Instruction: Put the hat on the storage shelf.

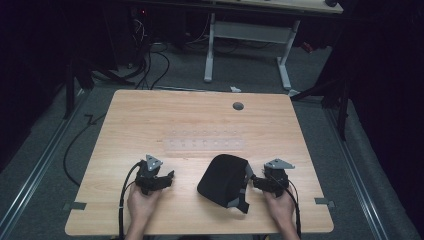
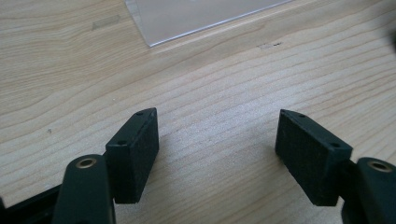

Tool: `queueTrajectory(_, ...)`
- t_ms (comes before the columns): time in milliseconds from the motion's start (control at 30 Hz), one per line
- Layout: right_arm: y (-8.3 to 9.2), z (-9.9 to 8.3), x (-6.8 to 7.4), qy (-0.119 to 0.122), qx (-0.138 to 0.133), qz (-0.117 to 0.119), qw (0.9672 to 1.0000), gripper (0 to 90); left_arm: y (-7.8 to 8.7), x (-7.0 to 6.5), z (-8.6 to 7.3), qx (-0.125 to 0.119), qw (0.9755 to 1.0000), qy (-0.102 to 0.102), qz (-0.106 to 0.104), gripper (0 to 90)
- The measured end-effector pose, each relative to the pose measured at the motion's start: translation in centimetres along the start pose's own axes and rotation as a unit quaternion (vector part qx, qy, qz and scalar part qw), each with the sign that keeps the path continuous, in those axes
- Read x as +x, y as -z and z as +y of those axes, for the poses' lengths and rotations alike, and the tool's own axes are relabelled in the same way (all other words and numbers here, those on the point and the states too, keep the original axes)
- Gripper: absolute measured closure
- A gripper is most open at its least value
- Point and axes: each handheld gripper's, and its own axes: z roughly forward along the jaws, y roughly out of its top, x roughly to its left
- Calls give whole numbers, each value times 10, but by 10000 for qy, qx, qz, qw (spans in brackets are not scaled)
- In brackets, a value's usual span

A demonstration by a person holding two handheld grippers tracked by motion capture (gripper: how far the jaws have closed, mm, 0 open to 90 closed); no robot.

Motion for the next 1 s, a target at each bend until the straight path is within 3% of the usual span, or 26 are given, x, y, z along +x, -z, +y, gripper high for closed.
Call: queueTrajectory(1000,0,0,0,32,22,41,10000,317,0,-1,0,7,10000,13,5,294)
